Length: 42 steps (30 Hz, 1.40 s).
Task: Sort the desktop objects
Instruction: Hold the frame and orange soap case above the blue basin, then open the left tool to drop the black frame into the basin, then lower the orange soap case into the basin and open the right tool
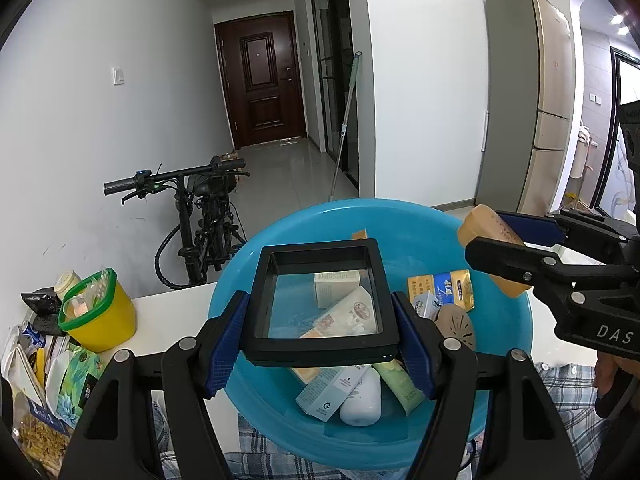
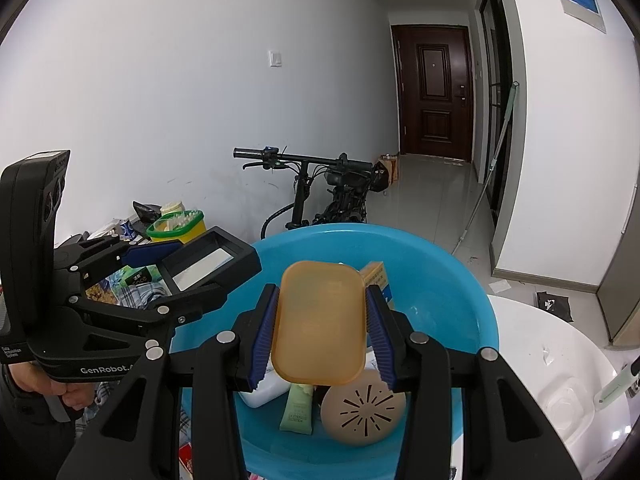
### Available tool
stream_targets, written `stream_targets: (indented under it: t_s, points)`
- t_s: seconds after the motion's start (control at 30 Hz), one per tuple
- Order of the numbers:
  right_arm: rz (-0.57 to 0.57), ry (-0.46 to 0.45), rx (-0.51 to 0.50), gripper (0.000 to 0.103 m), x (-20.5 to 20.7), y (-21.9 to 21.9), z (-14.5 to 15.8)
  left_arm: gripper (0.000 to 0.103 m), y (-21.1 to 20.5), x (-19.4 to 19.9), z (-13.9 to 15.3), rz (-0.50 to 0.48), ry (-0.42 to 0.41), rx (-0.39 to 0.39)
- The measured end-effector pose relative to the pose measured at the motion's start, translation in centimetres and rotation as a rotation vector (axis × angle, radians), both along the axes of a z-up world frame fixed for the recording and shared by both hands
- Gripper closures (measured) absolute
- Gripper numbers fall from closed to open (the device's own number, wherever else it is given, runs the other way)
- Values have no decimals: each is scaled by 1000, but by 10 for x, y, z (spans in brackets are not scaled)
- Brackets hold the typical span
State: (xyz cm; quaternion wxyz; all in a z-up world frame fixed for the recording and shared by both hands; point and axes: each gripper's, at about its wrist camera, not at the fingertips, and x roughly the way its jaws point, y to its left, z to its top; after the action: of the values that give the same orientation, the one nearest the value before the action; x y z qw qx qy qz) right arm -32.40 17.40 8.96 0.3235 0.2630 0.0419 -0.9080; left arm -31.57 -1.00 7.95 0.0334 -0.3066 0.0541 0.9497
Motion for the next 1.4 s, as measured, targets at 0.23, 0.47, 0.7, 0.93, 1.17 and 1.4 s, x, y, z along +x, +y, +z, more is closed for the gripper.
stream_targets:
  t_s: [0.23,0.47,0.7,0.93,1.17,1.4]
  points:
    - [-3,-1,-2,61,0,-1,0,31,0,0,-1,5,0,0]
    - [-3,-3,-2,61,0,-2,-1,27,-2,-3,-4,31,-5,1]
    - [-3,-3,-1,61,0,-1,-2,12,-9,-5,-5,69,-23,5]
    - [-3,-5,1,61,-1,0,-3,12,-10,-6,-7,68,-35,9]
    - [-3,-6,0,61,0,0,-4,12,-10,-6,-7,68,-34,10]
    - [-3,-6,2,61,0,0,-3,12,-11,-6,-6,66,-34,14]
